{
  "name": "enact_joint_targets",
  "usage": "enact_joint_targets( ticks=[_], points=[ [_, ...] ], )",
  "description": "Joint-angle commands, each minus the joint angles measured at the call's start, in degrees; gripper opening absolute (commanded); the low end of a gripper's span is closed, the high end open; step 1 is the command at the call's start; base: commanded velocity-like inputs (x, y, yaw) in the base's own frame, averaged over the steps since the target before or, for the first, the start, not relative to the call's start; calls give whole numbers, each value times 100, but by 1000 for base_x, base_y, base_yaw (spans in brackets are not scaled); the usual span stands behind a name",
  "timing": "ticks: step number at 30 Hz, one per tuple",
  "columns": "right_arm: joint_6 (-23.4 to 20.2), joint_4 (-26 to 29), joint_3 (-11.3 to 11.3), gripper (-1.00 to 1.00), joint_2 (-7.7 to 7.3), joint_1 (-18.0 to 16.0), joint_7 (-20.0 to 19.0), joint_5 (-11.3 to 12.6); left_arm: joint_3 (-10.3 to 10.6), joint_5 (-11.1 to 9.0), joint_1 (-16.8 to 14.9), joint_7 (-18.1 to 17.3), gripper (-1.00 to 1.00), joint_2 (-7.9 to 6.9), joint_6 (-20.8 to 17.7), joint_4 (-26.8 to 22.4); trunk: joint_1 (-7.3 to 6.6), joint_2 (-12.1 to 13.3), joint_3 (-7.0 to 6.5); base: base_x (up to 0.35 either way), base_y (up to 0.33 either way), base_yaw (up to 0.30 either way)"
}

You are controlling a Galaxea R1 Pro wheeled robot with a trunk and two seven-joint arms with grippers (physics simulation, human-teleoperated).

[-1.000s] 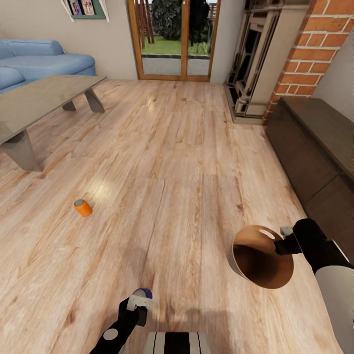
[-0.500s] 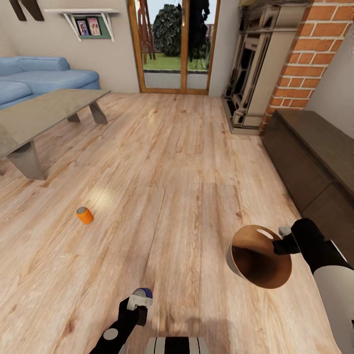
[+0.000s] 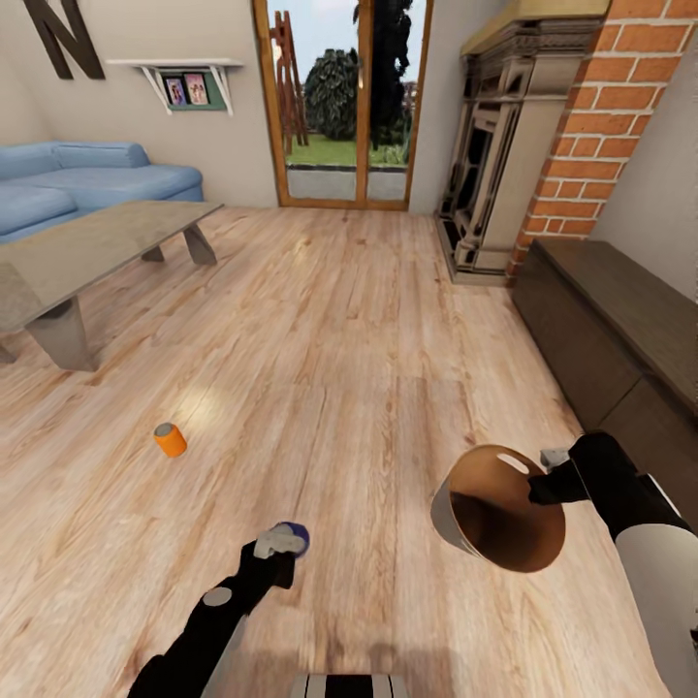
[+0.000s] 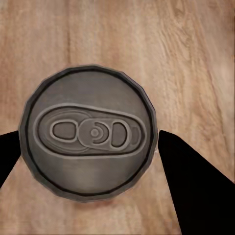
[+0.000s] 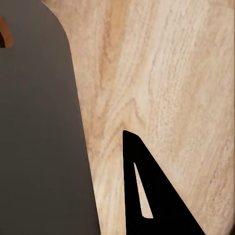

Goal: Put the three can of soda from the living room inside the tash can in the kitchen.

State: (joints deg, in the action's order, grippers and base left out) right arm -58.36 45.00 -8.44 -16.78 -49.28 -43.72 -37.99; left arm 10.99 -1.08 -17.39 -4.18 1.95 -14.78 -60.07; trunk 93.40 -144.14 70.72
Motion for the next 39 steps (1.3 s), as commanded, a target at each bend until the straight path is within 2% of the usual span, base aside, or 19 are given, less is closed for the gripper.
enact_joint_targets(
  ticks=[1,2,3,6,9,11,12,14,17,18,22,24,26,28,30,31,35,36,39],
  points=[
    [-48,-7,-2,-100,15,-3,-16,144,-29,8,-1,-62,-100,-24,-200,-283,-3,1,-23,0,0,0],
    [-45,-12,-2,-100,30,-3,-29,143,-79,5,-3,-115,-100,-54,-392,-538,-5,3,-45,0,0,0],
    [-42,-26,-1,-100,51,-3,-46,145,-266,-9,-6,-226,-100,-131,-796,-1044,-8,4,-68,0,0,0],
    [-38,-46,0,-100,78,-3,-60,148,-625,-63,-47,-441,-100,-242,-1449,-1742,-16,8,-134,0,0,0],
    [-38,-83,-2,-100,229,-8,-86,151,-1011,-120,-689,-1021,-100,-337,-2910,-2562,-23,12,-201,0,0,0],
    [-44,-99,-1,-100,327,-10,-98,152,-1089,-134,-1081,-1275,-100,-354,-3527,-2708,-29,15,-245,0,0,0],
    [-46,-120,0,-100,363,-10,-100,152,-1105,-136,-1209,-1351,-100,-357,-3681,-2739,-31,16,-267,0,0,0],
    [-45,-400,-4,-100,486,-30,-100,152,-1143,-143,-1707,-1607,-100,-365,-4196,-2811,-36,19,-311,0,0,0],
    [-42,-781,-9,-100,535,-80,-97,152,-1153,-157,-2059,-1798,-100,-370,-4484,-2834,-44,23,-378,0,0,0],
    [-39,-1057,-12,-100,554,-186,-95,152,-1153,-199,-2272,-1926,-100,-372,-4522,-2841,-47,24,-400,0,0,0],
    [-37,-1566,-15,-100,585,-481,-89,150,-1143,-348,-2589,-2097,-100,-373,-4522,-2848,-57,29,-489,0,0,0],
    [-39,-1816,-16,-100,668,-618,-85,147,-1115,-495,-2714,-2156,-100,-370,-4522,-2850,-62,32,-533,0,0,0],
    [-42,-1974,-17,-100,835,-709,-52,140,-1090,-661,-2826,-2195,-100,-339,-4522,-2846,-67,35,-577,0,0,0],
    [-43,-2013,-17,-100,929,-731,-36,131,-1080,-710,-2889,-2205,-100,-327,-4522,-2844,-72,37,-621,0,0,0],
    [-43,-2039,-14,-100,1029,-748,-23,113,-1030,-742,-2962,-2210,-100,-313,-4522,-2840,-77,40,-666,0,0,0],
    [-43,-2058,-12,-100,1124,-755,-12,99,-861,-765,-3031,-2215,-100,-294,-4522,-2837,-80,41,-688,0,0,0],
    [-44,-2083,0,-100,1270,-762,4,77,-242,-790,-3124,-2221,-100,-200,-4522,-2793,-90,47,-777,0,0,0],
    [-44,-2111,36,-100,1337,-764,21,64,57,-794,-3148,-2220,-100,-130,-4522,-2762,-93,48,-799,0,0,0],
    [-39,-2186,145,-100,1431,-766,150,53,425,-791,-3170,-2219,-100,-30,-4522,-2710,-101,52,-865,0,0,0]
  ],
)
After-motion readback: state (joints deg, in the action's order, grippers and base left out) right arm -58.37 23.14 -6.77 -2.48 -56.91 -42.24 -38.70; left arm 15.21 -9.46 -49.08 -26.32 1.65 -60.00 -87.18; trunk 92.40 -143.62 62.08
